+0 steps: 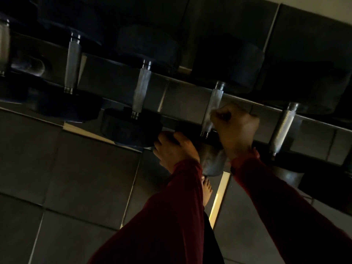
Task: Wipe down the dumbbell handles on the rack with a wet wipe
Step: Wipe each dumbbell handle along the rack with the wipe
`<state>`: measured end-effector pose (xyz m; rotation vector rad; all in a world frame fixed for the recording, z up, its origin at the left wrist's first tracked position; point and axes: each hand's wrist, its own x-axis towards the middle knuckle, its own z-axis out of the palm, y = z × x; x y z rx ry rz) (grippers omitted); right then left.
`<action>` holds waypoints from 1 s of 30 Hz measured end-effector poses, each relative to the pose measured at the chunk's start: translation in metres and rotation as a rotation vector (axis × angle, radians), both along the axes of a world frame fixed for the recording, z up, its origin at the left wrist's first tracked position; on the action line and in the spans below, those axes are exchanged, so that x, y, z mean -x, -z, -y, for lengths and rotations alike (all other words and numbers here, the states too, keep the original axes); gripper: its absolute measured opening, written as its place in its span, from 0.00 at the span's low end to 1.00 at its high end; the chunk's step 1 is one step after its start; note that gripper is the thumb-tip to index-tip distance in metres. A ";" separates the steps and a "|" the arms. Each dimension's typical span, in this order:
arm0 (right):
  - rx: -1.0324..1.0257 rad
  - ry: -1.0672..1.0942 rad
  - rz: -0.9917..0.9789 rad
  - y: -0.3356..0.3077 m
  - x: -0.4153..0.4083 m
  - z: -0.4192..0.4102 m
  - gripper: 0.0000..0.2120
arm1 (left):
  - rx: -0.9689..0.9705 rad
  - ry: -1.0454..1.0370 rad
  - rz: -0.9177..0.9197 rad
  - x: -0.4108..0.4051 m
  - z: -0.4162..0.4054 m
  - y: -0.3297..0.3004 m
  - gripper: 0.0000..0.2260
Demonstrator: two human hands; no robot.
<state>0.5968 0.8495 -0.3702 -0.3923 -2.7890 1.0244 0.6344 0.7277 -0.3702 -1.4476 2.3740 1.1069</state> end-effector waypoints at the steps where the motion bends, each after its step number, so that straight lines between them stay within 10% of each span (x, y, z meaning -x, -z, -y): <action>1: 0.010 0.085 -0.030 0.001 0.007 -0.002 0.09 | 0.000 0.000 0.003 0.000 0.000 0.000 0.21; 8: 0.390 0.653 0.072 0.009 0.042 0.005 0.11 | -0.006 0.003 0.008 -0.001 0.001 0.004 0.18; 14: 1.203 0.899 0.115 0.008 0.053 0.005 0.12 | 0.011 0.008 -0.005 0.000 0.000 0.002 0.22; 21: 0.638 0.688 0.157 0.015 0.038 -0.004 0.10 | 0.021 0.003 -0.014 0.000 0.000 0.002 0.24; 27: 0.807 0.766 0.173 0.022 0.050 -0.004 0.11 | 0.003 0.007 -0.004 0.001 0.000 -0.002 0.24; 30: 0.398 0.658 0.063 0.019 0.043 0.006 0.13 | 0.000 0.006 -0.011 0.000 0.000 0.000 0.23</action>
